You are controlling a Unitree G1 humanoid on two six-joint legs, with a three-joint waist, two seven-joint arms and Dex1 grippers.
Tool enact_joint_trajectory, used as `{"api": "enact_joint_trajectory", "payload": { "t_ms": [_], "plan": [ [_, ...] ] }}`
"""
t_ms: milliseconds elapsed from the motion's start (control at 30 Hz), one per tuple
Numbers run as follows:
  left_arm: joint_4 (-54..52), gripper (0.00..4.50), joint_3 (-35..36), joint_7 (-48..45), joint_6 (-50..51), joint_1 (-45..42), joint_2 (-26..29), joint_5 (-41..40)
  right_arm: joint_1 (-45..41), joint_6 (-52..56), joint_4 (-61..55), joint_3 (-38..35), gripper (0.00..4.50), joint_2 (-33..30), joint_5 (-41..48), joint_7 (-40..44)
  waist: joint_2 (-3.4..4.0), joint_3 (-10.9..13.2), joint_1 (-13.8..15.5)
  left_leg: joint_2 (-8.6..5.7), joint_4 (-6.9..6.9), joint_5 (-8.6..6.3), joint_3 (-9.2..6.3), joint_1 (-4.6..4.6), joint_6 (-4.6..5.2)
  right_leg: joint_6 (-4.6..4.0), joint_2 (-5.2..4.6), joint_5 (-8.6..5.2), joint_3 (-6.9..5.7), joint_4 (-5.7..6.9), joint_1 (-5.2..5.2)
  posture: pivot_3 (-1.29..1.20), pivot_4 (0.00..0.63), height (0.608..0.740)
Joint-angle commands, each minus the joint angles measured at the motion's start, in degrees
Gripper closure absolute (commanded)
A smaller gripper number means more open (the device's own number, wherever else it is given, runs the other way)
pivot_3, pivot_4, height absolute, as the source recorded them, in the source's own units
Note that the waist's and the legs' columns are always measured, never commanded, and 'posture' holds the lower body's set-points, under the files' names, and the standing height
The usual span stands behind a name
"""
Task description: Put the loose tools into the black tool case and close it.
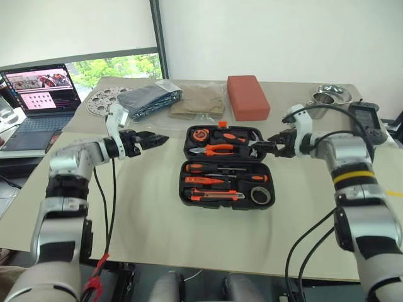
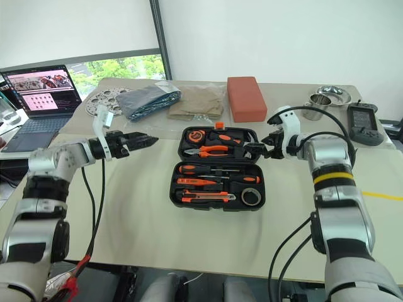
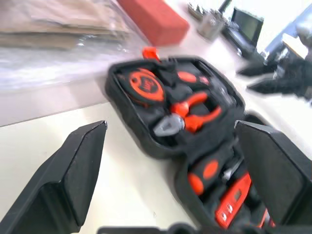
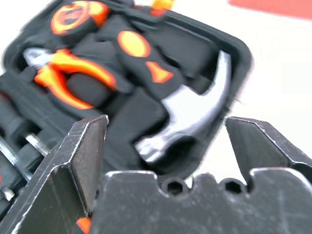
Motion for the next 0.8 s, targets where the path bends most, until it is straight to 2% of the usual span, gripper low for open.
{"api": "enact_joint_trajectory", "payload": {
  "t_ms": [33, 200, 267, 433, 667, 700, 733, 800],
  "plan": [
    [9.05, 0.0, 1.41, -4.48, 1.65, -5.52, 0.16, 0.9, -5.85, 2.65, 8.3, -2.65, 0.07, 0.0, 0.24, 2.25, 0.01, 0.0, -0.07, -0.01, -0.03, 0.0, 0.0, -0.1, 0.0, 0.0, 0.01, 0.0, -0.02, 0.04, -0.12, 0.0, 0.15, 0.74],
    [15.54, 0.0, -0.49, -11.27, 2.0, -8.99, -0.71, 3.9, -8.96, 7.99, 15.5, -4.02, 0.07, 0.32, -0.25, 3.3, 0.04, -0.02, -0.56, -0.01, -0.06, 0.04, 0.0, -0.33, -0.06, -0.03, 0.08, 0.02, -0.12, 0.13, -0.39, 0.0, 0.15, 0.74],
    [18.66, 0.0, -0.35, -11.34, 1.65, -10.5, -1.75, 5.19, -9.63, 8.43, 17.57, -6.05, 0.07, 0.57, 0.63, 2.1, 0.04, -0.02, -0.85, 0.0, -0.07, 0.05, -0.01, -0.33, -0.08, -0.03, 0.09, 0.02, -0.13, 0.12, -0.39, 0.0, 0.15, 0.74],
    [23.78, 0.0, 0.87, -8.75, -1.68, -12.8, -4.03, 8.16, -9.62, 6.2, 19.68, -8.25, 1.41, 1.77, -0.42, -0.71, 0.04, -0.02, -1.23, -0.03, -0.07, 0.05, -0.01, -0.35, -0.09, -0.03, 0.05, 0.02, -0.1, 0.12, -0.38, 0.0, 0.15, 0.74],
    [26.82, 0.0, 4.08, -5.71, -3.76, -14.57, -5.48, 9.49, -10.17, 4.72, 20.32, -9.95, 3.81, 3.45, -0.98, -1.77, 0.04, -0.02, -1.51, 0.0, -0.06, 0.09, -0.02, -0.34, -0.15, -0.02, 0.08, 0.03, -0.09, 0.17, -0.39, 0.0, 0.15, 0.74],
    [27.0, 0.0, 4.39, -5.61, -3.74, -14.69, -5.57, 9.62, -10.21, 4.59, 20.32, -10.03, 4.27, 3.56, -1.12, -1.65, 0.04, -0.02, -1.52, 0.0, -0.06, 0.09, -0.02, -0.34, -0.16, -0.02, 0.08, 0.03, -0.09, 0.18, -0.39, 0.0, 0.15, 0.74],
    [27.14, 0.0, 4.63, -5.57, -3.78, -14.75, -5.69, 9.86, -10.28, 4.54, 20.33, -10.07, 4.47, 3.65, -1.21, -1.54, 0.04, -0.02, -1.56, 0.01, -0.07, 0.09, -0.02, -0.33, -0.16, -0.02, 0.07, 0.03, -0.09, 0.18, -0.39, 0.0, 0.15, 0.74],
    [27.49, 0.0, 5.09, -5.09, -4.13, -14.64, -5.99, 10.39, -10.34, 4.7, 20.32, -10.12, 4.47, 3.72, -1.28, -1.14, 0.04, -0.03, -1.66, 0.01, -0.1, 0.09, -0.01, -0.32, -0.16, -0.02, 0.07, 0.03, -0.08, 0.18, -0.39, 0.0, 0.15, 0.74]
  ]
}}
